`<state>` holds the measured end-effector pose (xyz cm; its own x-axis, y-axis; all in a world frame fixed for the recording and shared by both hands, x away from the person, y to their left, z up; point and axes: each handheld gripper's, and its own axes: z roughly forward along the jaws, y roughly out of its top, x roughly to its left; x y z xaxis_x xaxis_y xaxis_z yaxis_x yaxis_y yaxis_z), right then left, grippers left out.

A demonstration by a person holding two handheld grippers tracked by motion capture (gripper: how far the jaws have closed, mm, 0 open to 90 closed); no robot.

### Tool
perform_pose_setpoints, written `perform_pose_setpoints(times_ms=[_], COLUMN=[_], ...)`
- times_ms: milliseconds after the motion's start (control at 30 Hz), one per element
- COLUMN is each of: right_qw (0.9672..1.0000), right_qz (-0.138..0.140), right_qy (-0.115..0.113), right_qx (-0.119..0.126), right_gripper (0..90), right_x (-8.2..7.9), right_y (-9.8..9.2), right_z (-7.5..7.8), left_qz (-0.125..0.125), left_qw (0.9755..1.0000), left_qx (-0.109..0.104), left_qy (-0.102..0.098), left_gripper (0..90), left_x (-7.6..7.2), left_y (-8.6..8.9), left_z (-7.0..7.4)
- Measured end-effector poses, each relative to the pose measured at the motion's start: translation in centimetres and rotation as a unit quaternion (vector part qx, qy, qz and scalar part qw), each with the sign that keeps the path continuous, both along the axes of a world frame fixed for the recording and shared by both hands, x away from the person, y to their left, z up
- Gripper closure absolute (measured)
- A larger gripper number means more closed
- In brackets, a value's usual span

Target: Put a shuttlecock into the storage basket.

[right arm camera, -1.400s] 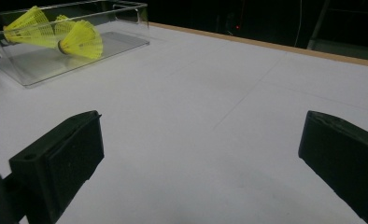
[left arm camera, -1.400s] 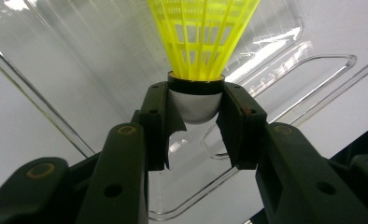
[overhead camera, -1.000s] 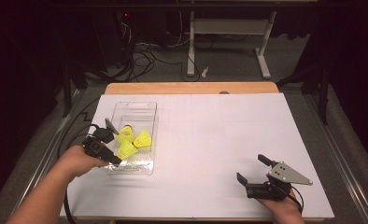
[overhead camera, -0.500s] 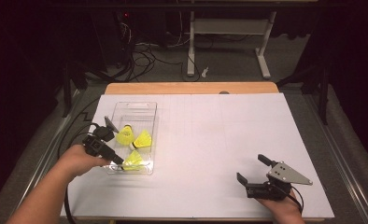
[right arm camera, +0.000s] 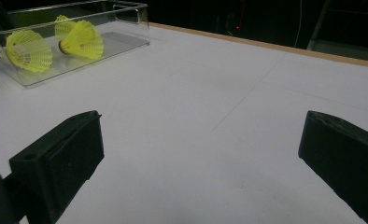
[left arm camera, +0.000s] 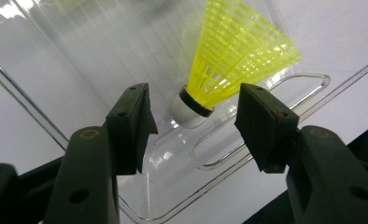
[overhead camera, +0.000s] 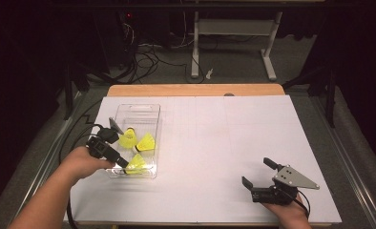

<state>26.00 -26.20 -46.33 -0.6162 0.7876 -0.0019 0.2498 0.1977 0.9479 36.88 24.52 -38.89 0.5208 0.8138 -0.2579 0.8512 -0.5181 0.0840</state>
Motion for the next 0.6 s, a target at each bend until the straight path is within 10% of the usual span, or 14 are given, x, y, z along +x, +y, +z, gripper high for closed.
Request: perform_pose_setpoints(times_ms=[600], right_qw=[1.0], right_qz=[-0.001], right_qy=[-0.002], right_qx=[0.0], right_gripper=[0.8], right_x=[0.0], right_y=[0.0], right_z=[0.0], left_qz=[0.01], left_qw=[0.9999], left_qx=[0.004], left_qy=[-0.011], left_gripper=[39.1], left_x=[0.0], left_y=[-0.3], left_z=[1.6])
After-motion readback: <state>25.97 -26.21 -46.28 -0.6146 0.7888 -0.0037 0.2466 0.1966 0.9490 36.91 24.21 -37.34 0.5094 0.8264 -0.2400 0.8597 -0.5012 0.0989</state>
